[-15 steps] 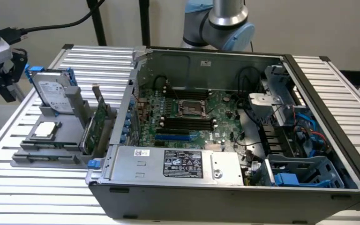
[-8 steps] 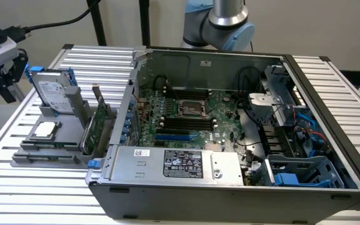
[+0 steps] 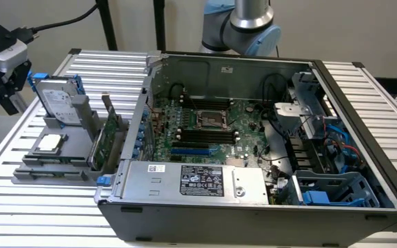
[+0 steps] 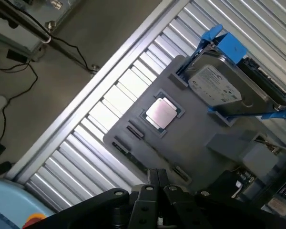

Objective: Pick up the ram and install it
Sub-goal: 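Pick up the ram and move it above insertion slot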

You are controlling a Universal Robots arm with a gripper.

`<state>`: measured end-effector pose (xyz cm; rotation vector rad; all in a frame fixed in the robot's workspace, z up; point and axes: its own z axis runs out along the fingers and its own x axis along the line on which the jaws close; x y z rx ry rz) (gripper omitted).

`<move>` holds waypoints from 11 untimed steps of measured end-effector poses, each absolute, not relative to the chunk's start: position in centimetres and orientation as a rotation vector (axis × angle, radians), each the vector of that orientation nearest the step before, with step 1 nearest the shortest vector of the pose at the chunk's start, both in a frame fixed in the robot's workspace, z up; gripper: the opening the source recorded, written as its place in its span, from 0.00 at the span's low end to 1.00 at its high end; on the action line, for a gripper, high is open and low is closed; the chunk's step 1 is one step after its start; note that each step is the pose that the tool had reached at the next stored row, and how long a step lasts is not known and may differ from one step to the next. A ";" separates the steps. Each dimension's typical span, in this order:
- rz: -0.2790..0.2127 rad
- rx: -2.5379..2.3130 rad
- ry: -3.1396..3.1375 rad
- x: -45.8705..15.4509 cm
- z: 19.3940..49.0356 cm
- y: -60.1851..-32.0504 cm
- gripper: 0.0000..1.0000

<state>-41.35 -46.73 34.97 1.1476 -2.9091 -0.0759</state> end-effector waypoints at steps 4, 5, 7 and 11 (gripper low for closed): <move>-0.075 1.251 -2.864 -41.4 34.7 -46.7 0.00; -0.075 1.279 -2.851 -41.3 34.6 -46.7 0.00; -0.074 1.328 -2.828 -41.3 34.5 -46.7 0.00; -0.073 1.411 -2.786 -41.3 34.3 -46.7 0.00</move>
